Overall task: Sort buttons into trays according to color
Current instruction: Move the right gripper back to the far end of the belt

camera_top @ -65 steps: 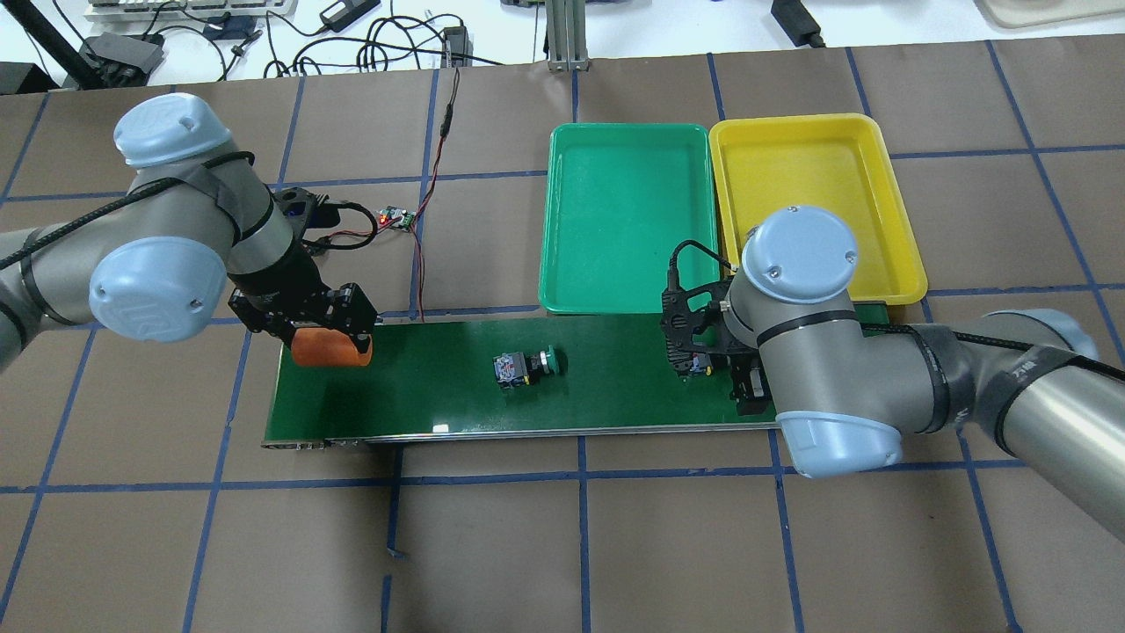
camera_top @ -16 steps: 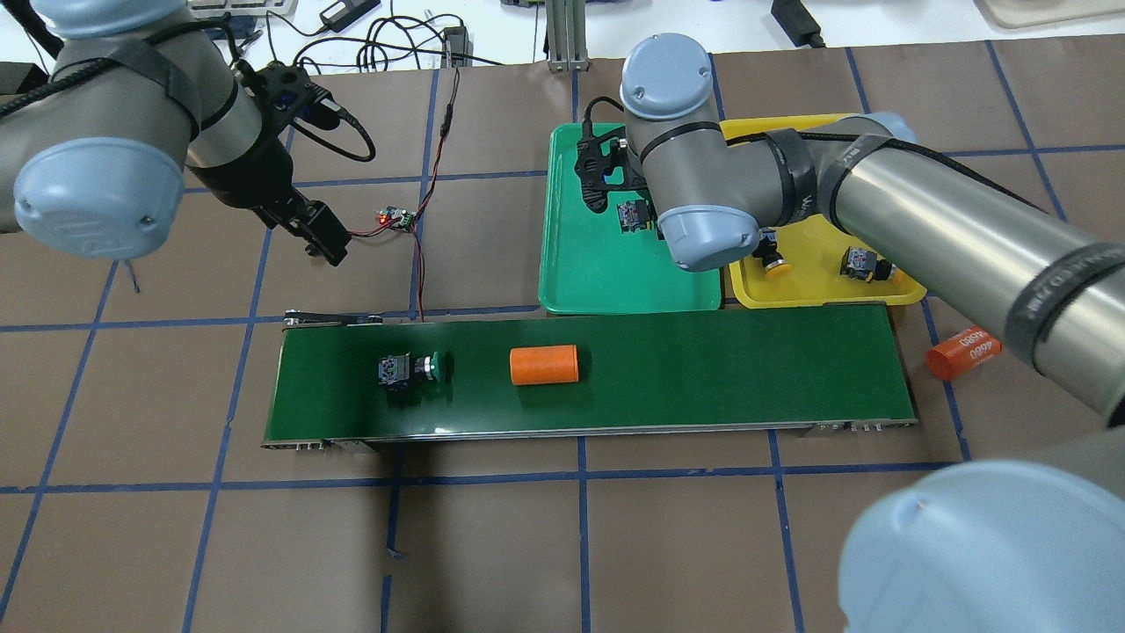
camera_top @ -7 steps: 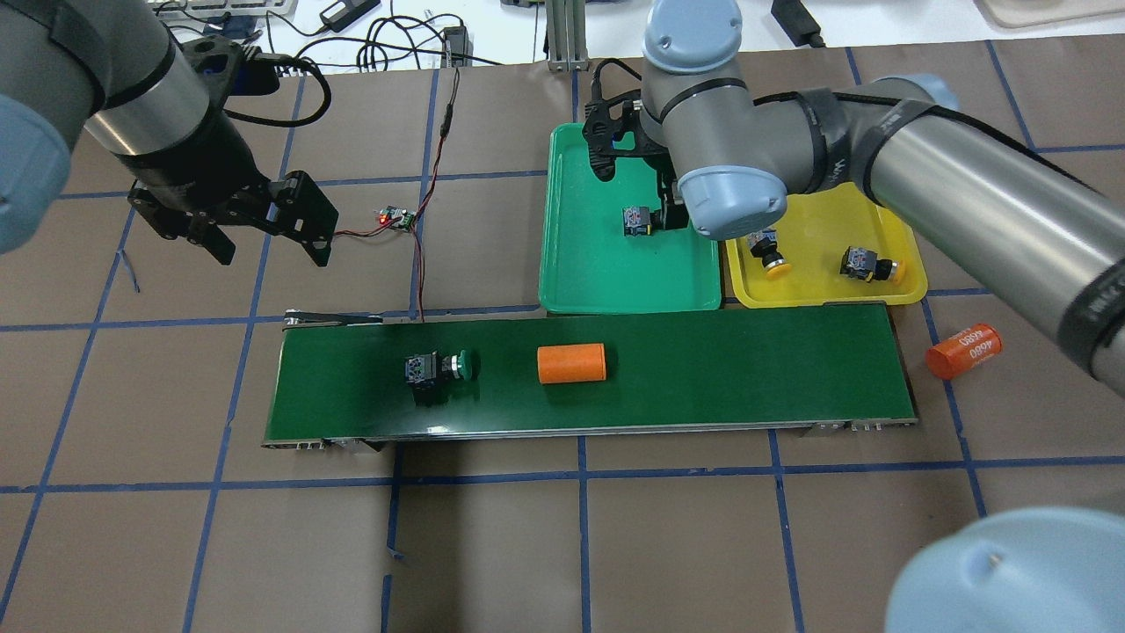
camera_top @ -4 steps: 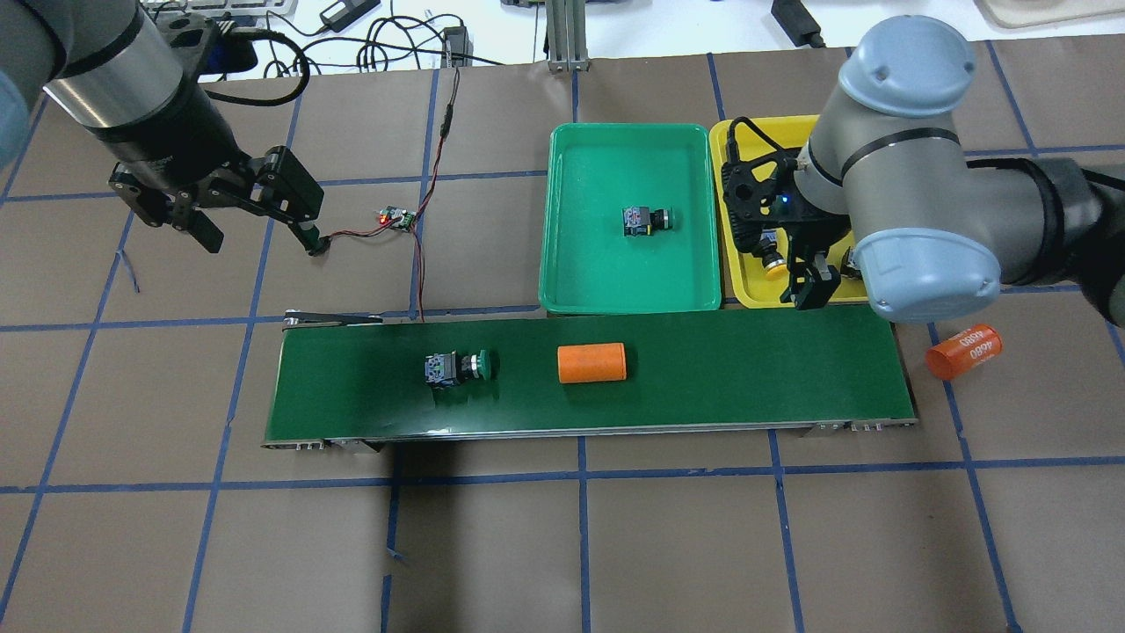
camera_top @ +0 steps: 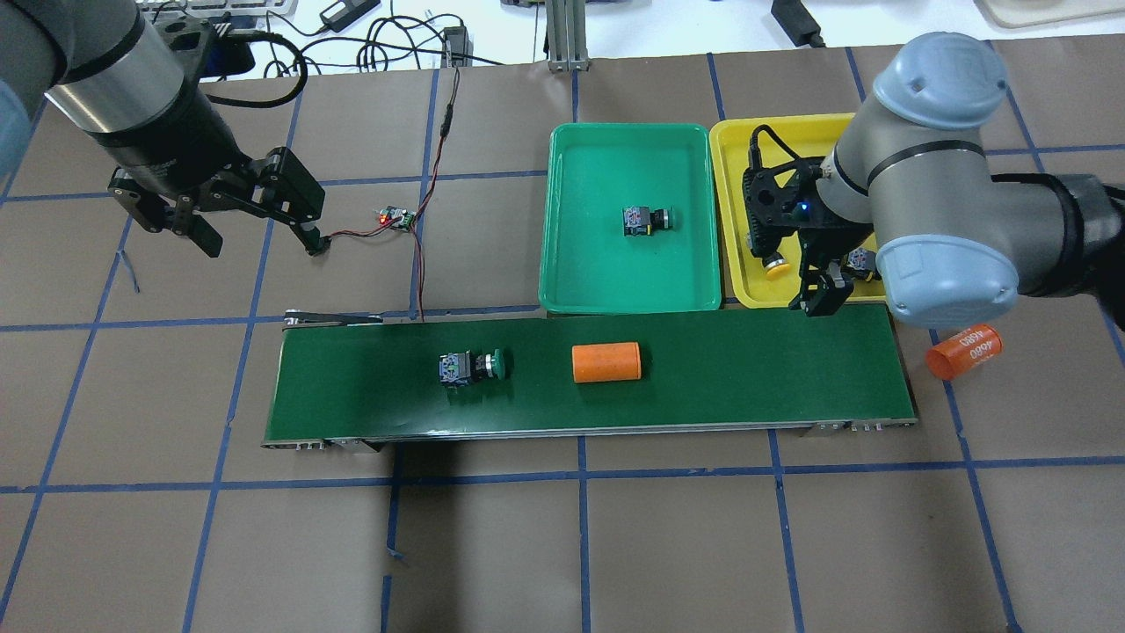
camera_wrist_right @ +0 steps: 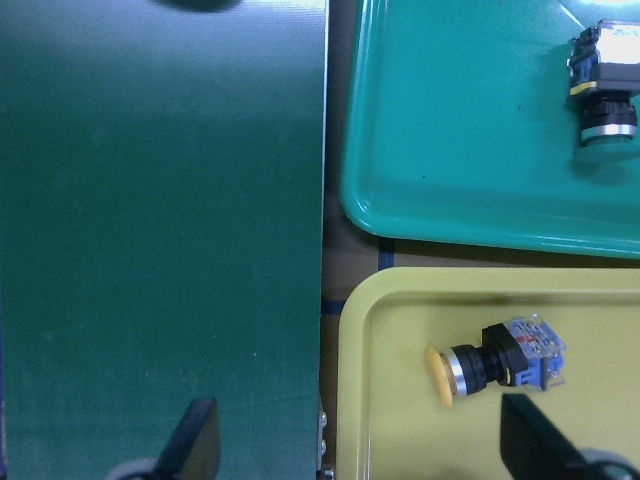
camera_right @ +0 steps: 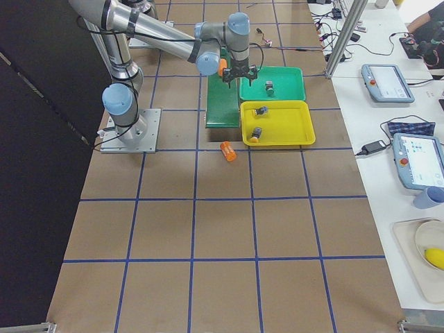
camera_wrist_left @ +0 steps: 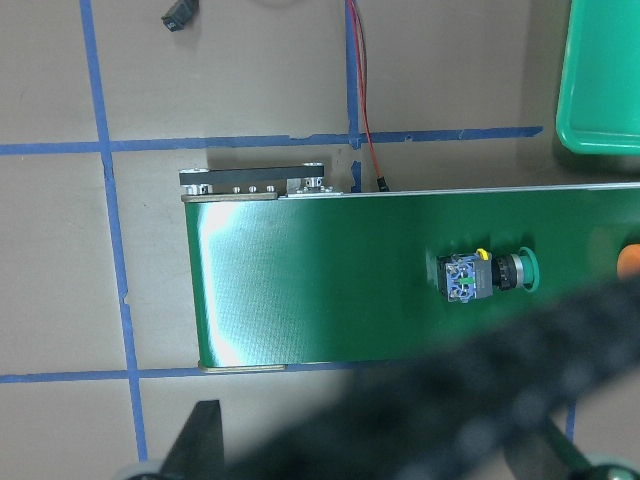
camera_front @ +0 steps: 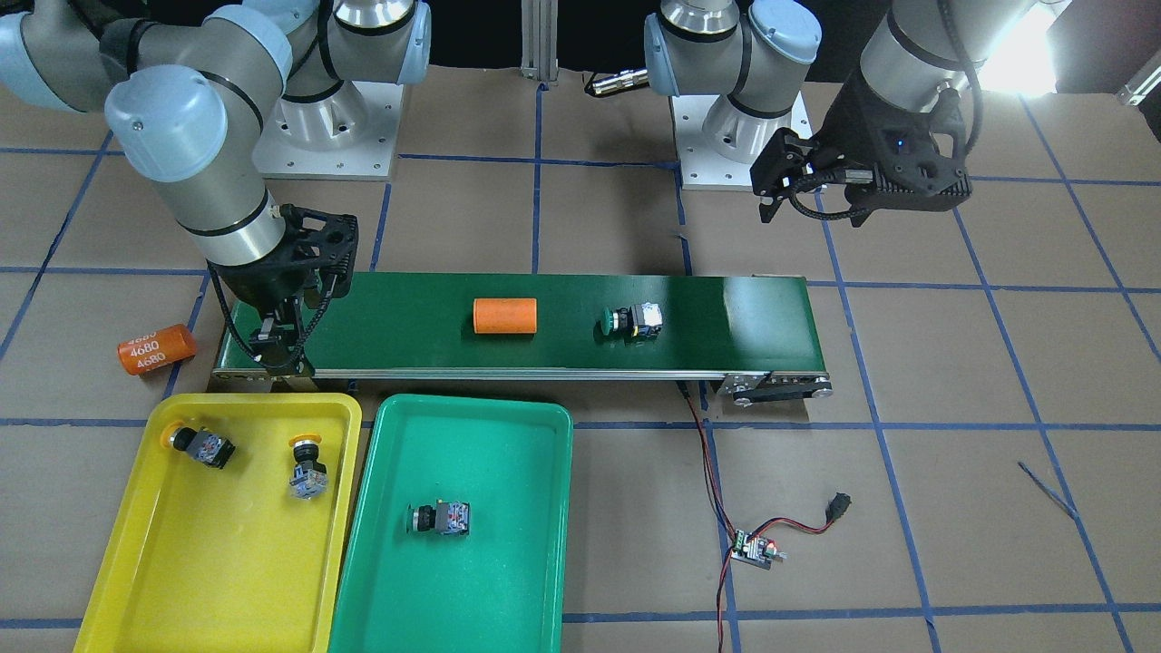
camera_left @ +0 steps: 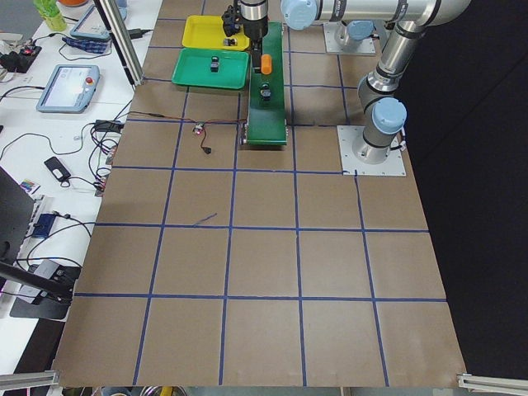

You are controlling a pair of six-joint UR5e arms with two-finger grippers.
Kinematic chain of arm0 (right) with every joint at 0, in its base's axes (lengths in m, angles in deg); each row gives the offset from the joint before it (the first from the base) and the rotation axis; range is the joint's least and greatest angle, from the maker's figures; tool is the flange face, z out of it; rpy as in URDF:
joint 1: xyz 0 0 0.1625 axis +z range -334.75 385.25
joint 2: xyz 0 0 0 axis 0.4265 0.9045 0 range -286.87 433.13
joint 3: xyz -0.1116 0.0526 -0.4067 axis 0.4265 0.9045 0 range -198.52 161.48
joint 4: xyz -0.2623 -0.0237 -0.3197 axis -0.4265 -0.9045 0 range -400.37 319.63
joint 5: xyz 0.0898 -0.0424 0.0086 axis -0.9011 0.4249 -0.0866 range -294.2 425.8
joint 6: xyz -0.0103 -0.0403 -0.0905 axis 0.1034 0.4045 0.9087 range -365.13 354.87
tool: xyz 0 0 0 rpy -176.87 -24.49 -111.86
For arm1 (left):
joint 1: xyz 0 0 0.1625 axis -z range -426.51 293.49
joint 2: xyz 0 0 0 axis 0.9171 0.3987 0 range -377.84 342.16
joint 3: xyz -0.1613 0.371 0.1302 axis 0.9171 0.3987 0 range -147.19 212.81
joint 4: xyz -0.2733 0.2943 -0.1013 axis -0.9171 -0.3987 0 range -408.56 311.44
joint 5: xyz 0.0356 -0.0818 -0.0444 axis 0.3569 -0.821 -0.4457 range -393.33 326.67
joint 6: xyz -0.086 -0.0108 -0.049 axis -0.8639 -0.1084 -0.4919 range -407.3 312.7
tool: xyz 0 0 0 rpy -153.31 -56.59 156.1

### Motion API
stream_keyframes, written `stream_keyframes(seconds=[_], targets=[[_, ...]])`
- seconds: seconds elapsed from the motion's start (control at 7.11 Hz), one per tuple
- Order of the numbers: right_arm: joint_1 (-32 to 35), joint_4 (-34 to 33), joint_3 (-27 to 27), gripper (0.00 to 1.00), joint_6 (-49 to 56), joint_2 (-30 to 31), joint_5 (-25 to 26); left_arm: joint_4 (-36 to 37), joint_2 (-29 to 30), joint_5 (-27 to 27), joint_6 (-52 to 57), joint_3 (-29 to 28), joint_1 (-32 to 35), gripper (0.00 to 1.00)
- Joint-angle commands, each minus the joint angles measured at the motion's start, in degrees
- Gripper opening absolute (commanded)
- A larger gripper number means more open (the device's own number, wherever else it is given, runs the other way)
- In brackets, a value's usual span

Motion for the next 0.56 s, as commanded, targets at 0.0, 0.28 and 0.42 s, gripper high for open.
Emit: stream_keyframes(seconds=[0.0, 0.28, 0.42], targets=[[0.44, -0.65, -0.45, 1.00, -0.19, -2.48, -0.14, -0.32, 0.45, -0.11, -1.01, -1.04, -0.08, 1.00], [1.40, 3.90, -1.15, 1.00, -0.28, -1.87, 4.70, -0.49, 0.63, -0.47, -3.47, -1.14, 0.09, 1.00], [2.10, 3.84, -2.55, 1.00, 0.59, -1.43, 3.68, -0.49, 0.63, -0.03, -3.48, -1.22, 0.01, 1.00]])
